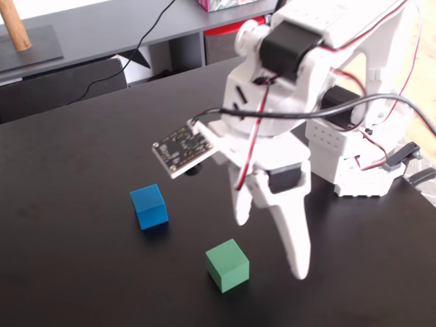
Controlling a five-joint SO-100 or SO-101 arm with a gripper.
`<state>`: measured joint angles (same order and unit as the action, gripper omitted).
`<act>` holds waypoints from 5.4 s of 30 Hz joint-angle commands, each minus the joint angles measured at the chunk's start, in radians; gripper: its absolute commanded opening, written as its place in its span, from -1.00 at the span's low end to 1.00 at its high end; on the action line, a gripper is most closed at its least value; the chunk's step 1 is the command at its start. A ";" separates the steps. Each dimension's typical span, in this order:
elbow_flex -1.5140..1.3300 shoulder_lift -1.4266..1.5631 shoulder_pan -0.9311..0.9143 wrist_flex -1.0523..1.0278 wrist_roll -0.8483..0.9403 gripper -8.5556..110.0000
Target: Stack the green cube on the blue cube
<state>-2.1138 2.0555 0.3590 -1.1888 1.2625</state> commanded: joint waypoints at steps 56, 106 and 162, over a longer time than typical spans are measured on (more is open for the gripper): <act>-0.063 0.037 -0.222 0.276 0.183 -0.06; -0.267 0.169 0.058 0.114 -0.272 -0.09; 0.166 0.071 -0.055 -0.078 -0.140 -0.74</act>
<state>-2.1967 2.1246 0.3359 -1.1873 1.0845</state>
